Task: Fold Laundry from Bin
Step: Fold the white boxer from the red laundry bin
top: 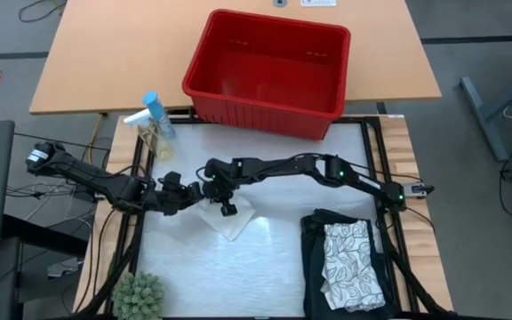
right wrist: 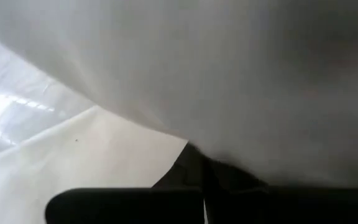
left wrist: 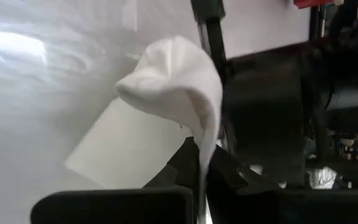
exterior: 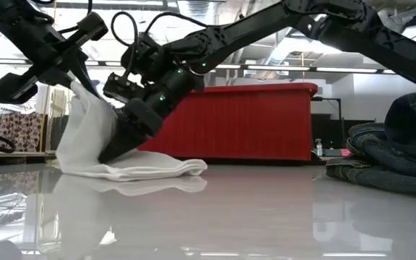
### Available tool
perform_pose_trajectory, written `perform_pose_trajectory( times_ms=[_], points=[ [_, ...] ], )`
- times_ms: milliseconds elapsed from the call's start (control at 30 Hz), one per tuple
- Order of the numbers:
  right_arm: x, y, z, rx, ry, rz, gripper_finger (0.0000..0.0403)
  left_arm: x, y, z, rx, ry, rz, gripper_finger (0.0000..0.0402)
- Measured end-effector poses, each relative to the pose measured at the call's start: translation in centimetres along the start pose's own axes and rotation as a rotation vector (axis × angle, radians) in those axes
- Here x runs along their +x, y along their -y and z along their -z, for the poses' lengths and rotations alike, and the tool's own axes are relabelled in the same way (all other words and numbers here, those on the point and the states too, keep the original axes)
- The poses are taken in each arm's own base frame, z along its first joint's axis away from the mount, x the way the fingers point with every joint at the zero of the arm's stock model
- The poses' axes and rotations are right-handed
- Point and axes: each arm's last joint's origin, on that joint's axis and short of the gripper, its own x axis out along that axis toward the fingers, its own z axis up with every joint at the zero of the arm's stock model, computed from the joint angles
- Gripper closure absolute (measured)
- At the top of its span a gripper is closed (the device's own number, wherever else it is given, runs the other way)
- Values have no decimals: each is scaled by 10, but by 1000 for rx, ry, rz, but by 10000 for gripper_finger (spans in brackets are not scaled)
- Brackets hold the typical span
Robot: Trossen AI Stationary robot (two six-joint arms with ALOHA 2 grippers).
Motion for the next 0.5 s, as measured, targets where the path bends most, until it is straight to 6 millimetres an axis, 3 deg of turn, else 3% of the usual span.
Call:
perform_pose_trajectory(
  times_ms=[233,500],
  points=[
    [-7,19,5,11,19,36,388,3,2,-4,30,-2,-6,401],
    [-9,27,5,12,43,57,388,6,3,-11,58,32,-14,401]
  ],
)
